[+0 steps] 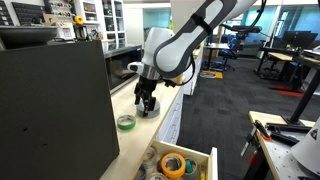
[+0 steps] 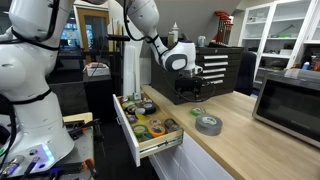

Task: Pick up the green masking tape and put it in the open drawer

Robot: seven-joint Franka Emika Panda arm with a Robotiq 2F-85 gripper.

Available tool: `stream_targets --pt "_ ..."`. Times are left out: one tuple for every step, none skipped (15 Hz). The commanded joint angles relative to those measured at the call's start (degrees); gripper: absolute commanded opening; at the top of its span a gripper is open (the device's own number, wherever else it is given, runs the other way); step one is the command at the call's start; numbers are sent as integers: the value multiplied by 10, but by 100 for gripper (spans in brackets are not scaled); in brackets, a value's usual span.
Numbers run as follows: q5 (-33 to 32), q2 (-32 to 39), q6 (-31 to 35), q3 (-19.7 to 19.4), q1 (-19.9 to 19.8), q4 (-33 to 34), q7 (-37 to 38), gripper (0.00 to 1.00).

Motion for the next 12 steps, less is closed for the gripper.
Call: stream_targets --pt "-20 42 24 29 -32 30 -65 100" --pt "-27 50 25 31 -35 37 -83 100" --pt "-34 58 24 34 -39 45 -101 100" --pt "-36 66 24 41 -46 53 -120 100" --pt "-42 73 25 43 -49 61 -139 100" --pt "-44 79 22 50 -55 69 -164 100" --pt "-47 86 20 56 -62 77 -191 100" --pt "-47 93 16 63 -70 87 -218 100" --pt "-46 101 11 71 -78 95 -248 100" --pt "-42 108 7 77 -84 104 -271 100" --pt "-40 116 4 79 -86 110 -286 100" --pt "-38 123 4 79 -85 116 -295 100"
